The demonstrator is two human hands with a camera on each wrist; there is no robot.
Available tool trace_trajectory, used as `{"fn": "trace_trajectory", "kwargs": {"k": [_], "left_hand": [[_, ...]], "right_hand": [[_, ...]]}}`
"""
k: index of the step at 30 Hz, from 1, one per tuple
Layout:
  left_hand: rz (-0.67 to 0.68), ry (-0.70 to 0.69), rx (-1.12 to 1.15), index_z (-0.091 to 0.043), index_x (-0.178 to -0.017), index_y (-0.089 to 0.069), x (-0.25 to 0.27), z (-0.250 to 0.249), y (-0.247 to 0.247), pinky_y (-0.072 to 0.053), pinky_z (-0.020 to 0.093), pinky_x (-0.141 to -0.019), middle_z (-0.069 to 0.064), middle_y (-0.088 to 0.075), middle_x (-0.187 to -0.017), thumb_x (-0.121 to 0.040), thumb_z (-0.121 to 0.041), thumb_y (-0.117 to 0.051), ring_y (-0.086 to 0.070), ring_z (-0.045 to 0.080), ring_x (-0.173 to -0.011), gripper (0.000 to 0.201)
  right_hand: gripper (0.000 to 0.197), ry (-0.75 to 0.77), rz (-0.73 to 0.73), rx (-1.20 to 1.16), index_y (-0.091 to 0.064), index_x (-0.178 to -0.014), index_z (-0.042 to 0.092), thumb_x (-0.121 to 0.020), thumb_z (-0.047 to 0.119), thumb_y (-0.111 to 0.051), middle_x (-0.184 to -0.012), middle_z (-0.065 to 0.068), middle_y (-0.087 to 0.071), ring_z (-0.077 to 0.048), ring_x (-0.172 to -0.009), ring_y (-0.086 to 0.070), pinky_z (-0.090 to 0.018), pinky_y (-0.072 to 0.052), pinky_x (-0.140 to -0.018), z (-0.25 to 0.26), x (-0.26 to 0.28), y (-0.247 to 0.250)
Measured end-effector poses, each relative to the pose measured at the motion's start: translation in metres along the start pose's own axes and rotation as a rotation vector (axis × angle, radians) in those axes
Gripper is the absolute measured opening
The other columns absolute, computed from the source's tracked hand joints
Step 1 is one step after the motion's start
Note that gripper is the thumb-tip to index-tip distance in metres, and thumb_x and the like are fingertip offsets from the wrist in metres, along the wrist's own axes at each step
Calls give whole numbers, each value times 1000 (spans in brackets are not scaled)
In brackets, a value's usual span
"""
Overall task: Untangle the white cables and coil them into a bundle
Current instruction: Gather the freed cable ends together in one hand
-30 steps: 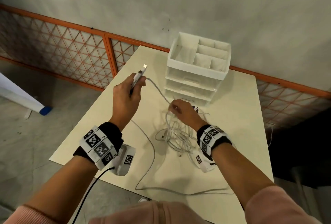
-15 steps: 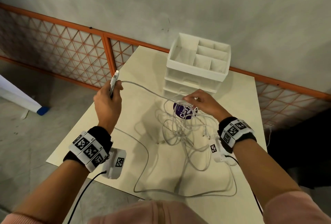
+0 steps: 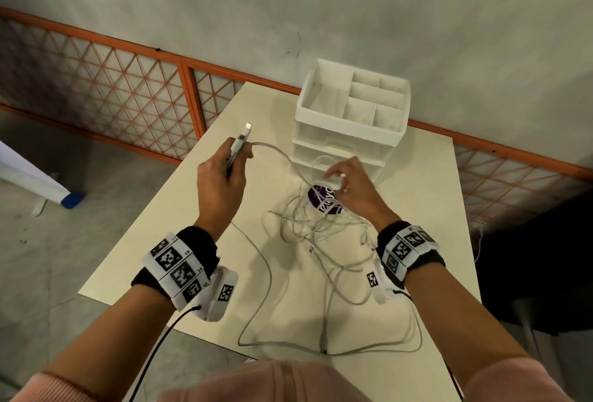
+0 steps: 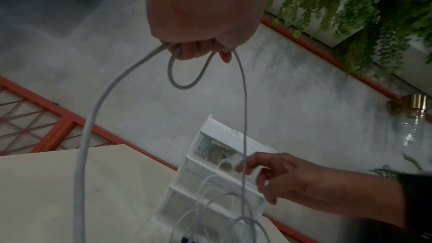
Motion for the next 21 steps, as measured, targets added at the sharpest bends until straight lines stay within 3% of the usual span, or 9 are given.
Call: {"fn": "trace_trajectory", "kwargs": {"k": [2,4,5,7,10,12,15,18,21], "left_hand": [[14,-28,16,-9,-84,-58,-1,-9,-5,-32,39,-47,24,-47,-56,-96,-11,-47,-40,30,-49,16],[-21,-24,18,-10,-85,-58,-4,-12,-1,-31,37,-46,18,-45,-54,-96,-10,-46,-40,30,-49,16],[-59,-15,24,-11,-86,-58,-6,-10,5,-31,35,-46,12,-44,-54,-96,-9,-45,-40,30,-50,17],[-143,-3,18,-11,-87,-59,-9,-5,20,-32,36,-47,4,-44,-57,-95,-9,-43,-41,30,-49,18],[-236,44,-35,-7,-88,-60,-9,12,39,-35,39,-47,-4,-43,-56,-94,-8,-42,-42,33,-49,18],[-322,125,-38,-7,-88,-59,-5,30,52,-37,37,-48,-7,-43,-59,-95,-12,-42,-41,22,-50,19],[-415,283,-66,-1,-89,-58,-2,59,70,-36,31,-57,6,-50,-68,-96,-19,-43,-42,11,-53,24],[-340,508,-195,0,-97,-58,4,90,72,-40,35,-65,20,-61,-86,-95,-20,-45,-57,31,-74,24],[-220,562,-237,-3,-117,-53,12,99,55,-48,41,-72,15,-65,-91,-92,-22,-52,-60,32,-81,31]], "right_hand": [[44,68,289,26,-61,-114,17,-77,-5,-63,-100,7,-39,-7,-80,-49,-11,-44,-69,26,3,-36],[22,64,427,145,-65,-102,16,-82,5,-64,-87,12,-40,-10,-79,-47,-18,-41,-71,28,5,-59],[4,62,426,200,-65,-87,13,-85,10,-63,-81,11,-40,-14,-78,-47,-23,-39,-71,25,4,-61],[21,30,370,263,-56,-69,9,-90,13,-59,-72,6,-43,-20,-78,-48,-26,-34,-70,6,1,-58],[19,-55,262,232,-63,-82,-5,-92,4,-50,-75,0,-57,-20,-80,-50,-21,-28,-64,-23,0,-44],[22,-156,244,229,-63,-81,1,-94,5,-46,-89,-13,-62,-21,-81,-52,-24,-31,-66,-48,1,-37],[33,-228,223,216,-56,-67,24,-96,14,-46,-92,-12,-64,-29,-81,-59,-28,-37,-68,-66,6,-27],[21,-222,202,140,-57,-74,21,-93,14,-54,-82,-4,-63,-21,-71,-57,-27,-39,-64,-54,10,-15],[5,-181,204,-12,-63,-89,12,-87,7,-62,-79,-5,-67,-4,-50,-56,-21,-41,-50,-27,7,-7]]}}
Point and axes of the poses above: each hand's wrist, its own x-axis away from the middle knuckle, its own y-axis out of the back of the hand, z = x × y, the point moved 10 cm from there along -x, towards the middle knuckle
